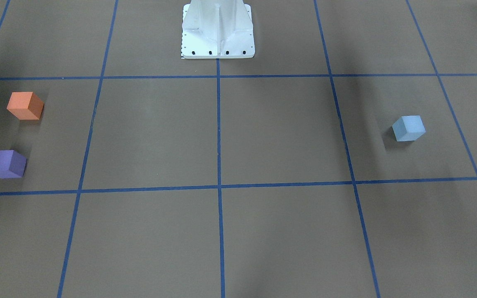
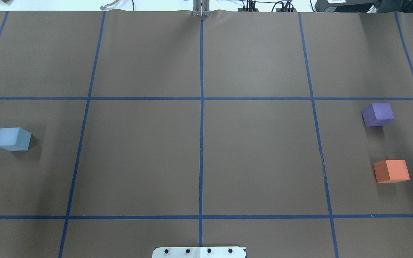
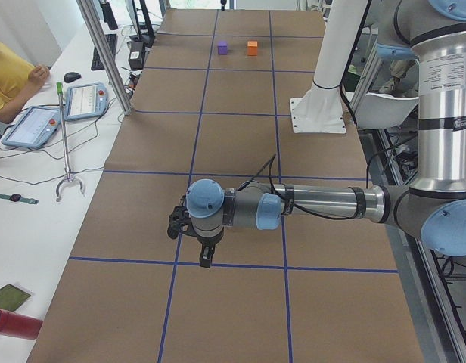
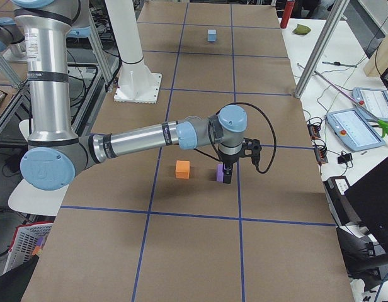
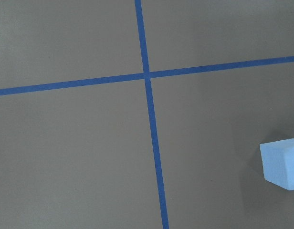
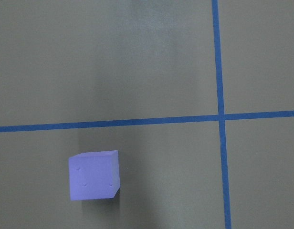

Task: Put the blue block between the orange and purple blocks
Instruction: 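Move the left gripper down toward the light blue cube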

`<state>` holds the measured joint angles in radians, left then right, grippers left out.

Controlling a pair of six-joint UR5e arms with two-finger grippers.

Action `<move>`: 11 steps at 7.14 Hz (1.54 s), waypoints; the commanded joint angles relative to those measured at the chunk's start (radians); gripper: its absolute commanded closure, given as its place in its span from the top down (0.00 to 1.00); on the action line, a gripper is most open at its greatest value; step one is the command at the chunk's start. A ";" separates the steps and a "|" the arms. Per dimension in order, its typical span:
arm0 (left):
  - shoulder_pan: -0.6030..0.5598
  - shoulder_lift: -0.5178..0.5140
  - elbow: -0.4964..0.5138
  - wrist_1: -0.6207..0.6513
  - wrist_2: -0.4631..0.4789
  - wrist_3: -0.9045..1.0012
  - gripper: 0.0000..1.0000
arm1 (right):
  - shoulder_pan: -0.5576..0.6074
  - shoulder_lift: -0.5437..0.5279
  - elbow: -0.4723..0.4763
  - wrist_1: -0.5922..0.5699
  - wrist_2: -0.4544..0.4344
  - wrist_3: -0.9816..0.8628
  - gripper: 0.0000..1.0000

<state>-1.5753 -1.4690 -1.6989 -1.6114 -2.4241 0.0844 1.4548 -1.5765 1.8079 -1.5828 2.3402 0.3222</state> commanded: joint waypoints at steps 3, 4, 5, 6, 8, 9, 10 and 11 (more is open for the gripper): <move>0.000 0.021 -0.013 -0.012 -0.001 0.003 1.00 | 0.007 -0.019 0.022 0.001 0.010 0.000 1.00; 0.000 0.022 0.019 -0.013 -0.006 0.011 1.00 | 0.006 -0.022 0.027 0.004 0.010 0.000 1.00; 0.000 0.032 0.004 -0.021 -0.030 0.005 1.00 | 0.006 -0.019 0.027 0.006 0.010 0.000 1.00; 0.006 0.035 0.007 -0.022 -0.093 0.003 1.00 | 0.006 -0.020 0.031 0.007 0.011 0.001 1.00; 0.064 0.027 0.002 -0.089 -0.141 -0.186 1.00 | 0.004 -0.022 0.045 0.006 0.019 0.002 1.00; 0.189 0.027 0.005 -0.233 -0.129 -0.360 1.00 | 0.004 -0.022 0.045 0.007 0.037 0.002 1.00; 0.277 0.021 0.004 -0.320 -0.124 -0.538 1.00 | 0.004 -0.022 0.044 0.007 0.044 0.002 1.00; 0.340 0.004 0.002 -0.365 -0.089 -0.666 1.00 | 0.004 -0.022 0.045 0.007 0.068 0.002 1.00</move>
<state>-1.3270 -1.4499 -1.6952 -1.8970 -2.5411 -0.4029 1.4589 -1.5983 1.8521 -1.5756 2.3855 0.3237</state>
